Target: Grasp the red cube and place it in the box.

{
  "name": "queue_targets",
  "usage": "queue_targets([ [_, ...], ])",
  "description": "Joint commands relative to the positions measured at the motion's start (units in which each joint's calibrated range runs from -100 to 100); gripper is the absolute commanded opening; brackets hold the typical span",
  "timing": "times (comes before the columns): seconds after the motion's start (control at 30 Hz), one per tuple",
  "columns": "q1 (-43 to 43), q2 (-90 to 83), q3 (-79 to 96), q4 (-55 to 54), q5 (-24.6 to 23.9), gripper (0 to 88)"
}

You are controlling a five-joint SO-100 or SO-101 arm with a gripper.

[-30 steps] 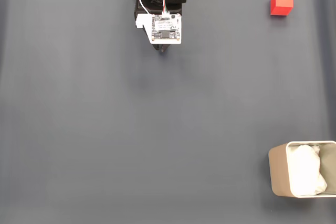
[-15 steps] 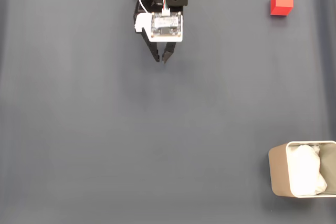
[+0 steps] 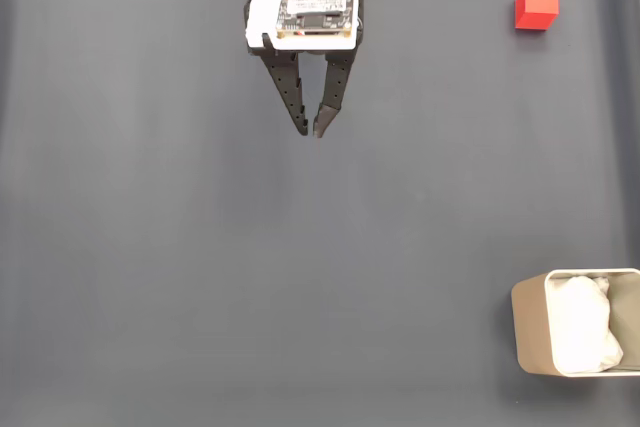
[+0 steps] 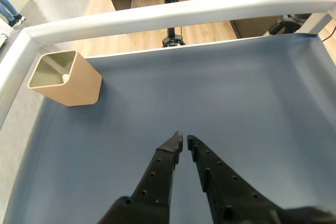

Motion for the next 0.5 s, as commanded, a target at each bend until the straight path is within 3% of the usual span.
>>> queue_targets([
  [0.0, 0.33, 3.73, -8.87, 1.43, 1.12, 0.0],
  [0.47, -1.02, 12.31, -18.45, 8.56, 4.64, 0.0],
])
